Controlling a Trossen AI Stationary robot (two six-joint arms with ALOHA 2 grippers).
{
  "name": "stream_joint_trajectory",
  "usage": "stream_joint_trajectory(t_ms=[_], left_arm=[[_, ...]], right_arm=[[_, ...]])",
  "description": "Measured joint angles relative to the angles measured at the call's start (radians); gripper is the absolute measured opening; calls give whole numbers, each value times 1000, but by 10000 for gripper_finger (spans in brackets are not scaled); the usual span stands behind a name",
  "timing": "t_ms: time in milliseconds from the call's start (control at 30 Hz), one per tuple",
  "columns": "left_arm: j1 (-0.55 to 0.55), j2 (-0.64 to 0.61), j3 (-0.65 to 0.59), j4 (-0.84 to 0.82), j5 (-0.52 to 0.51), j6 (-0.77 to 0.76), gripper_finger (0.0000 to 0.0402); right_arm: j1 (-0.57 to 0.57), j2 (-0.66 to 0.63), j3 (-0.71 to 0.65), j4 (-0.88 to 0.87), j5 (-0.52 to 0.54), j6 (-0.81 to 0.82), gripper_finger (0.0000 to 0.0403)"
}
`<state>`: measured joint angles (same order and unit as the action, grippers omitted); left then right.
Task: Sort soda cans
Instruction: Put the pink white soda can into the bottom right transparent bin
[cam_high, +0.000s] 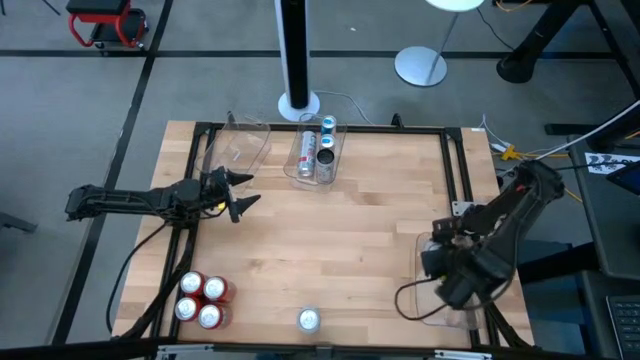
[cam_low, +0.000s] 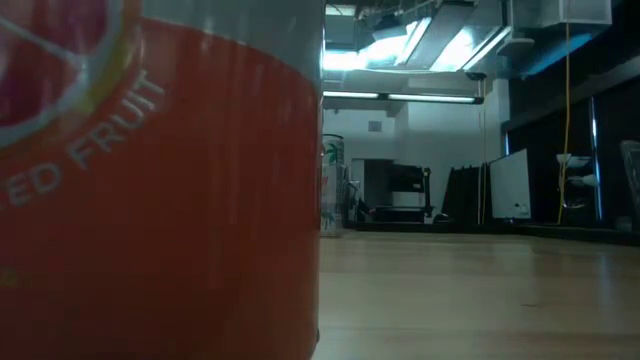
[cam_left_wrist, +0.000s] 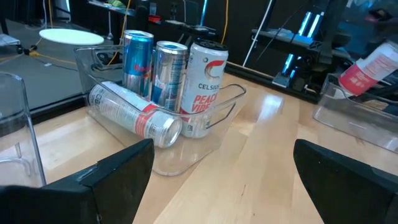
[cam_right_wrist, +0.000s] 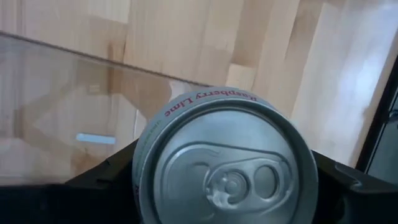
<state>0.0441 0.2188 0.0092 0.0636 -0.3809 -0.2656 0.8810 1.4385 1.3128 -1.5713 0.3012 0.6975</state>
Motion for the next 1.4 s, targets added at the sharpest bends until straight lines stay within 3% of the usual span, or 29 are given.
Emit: stream_joint_trajectory(t_ms=[400, 767, 1167, 1400], left_arm=[[0, 0, 0, 0, 0, -1, 375], [0, 0, 0, 1, 0, 3, 375], [0, 0, 0, 0, 0, -1, 375], [0, 0, 0, 0, 0, -7, 375]], right_arm=[[77, -6, -128, 48, -101, 175, 290], [97, -117, -351, 207, -102, 320, 289], [96, -186, -514, 360, -65, 349, 292], [94, -180, -495, 348, -41, 327, 340]])
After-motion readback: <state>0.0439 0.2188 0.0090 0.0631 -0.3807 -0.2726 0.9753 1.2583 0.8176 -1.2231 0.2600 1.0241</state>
